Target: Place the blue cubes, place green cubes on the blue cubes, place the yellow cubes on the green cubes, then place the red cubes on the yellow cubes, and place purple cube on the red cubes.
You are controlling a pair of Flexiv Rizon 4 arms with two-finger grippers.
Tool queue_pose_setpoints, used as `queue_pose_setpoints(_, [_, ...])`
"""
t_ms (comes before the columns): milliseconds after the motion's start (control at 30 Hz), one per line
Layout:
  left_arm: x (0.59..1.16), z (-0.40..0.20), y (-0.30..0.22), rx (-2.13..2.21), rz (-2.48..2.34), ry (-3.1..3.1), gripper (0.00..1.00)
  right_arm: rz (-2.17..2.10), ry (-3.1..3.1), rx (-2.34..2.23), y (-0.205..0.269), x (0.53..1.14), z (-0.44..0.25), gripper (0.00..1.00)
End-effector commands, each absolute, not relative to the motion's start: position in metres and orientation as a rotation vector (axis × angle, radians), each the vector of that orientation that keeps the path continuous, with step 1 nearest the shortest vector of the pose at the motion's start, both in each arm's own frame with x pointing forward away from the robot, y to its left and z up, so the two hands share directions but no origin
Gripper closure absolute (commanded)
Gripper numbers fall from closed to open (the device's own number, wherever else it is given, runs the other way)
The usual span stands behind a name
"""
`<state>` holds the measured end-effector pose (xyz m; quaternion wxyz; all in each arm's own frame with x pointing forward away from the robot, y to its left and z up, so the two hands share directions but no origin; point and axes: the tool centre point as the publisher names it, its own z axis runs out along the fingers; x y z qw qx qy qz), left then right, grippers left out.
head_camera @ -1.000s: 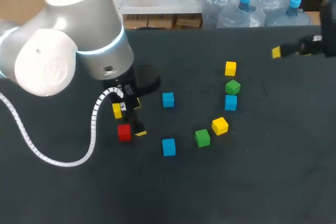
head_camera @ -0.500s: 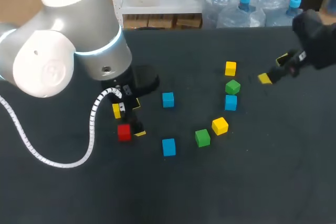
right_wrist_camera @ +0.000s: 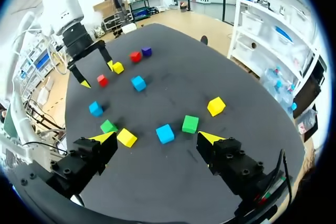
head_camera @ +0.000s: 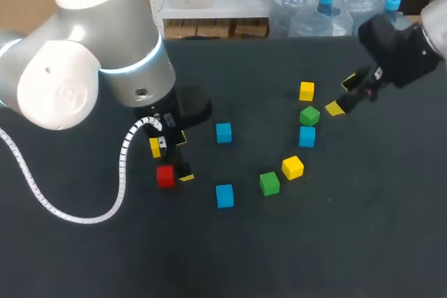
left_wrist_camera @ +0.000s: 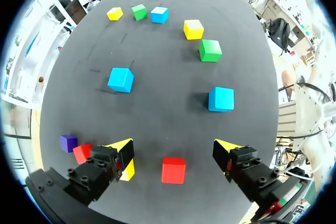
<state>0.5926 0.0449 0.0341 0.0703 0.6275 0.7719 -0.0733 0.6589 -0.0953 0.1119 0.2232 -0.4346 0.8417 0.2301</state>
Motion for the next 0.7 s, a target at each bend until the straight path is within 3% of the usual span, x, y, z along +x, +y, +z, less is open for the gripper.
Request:
queue_pose_setpoints(33, [0.592,0.034,0.046,1.889,-0.225,2.318,0.0,0.726,2.329,-1.189,-0.095,0.67,0.105,0.0])
queue_pose_setpoints(700, [0.649,0.058,0.067,1.869,-0.361,2.086,0.0,0.726,2.329,-1.189,-0.095,0.67,0.105,0.0])
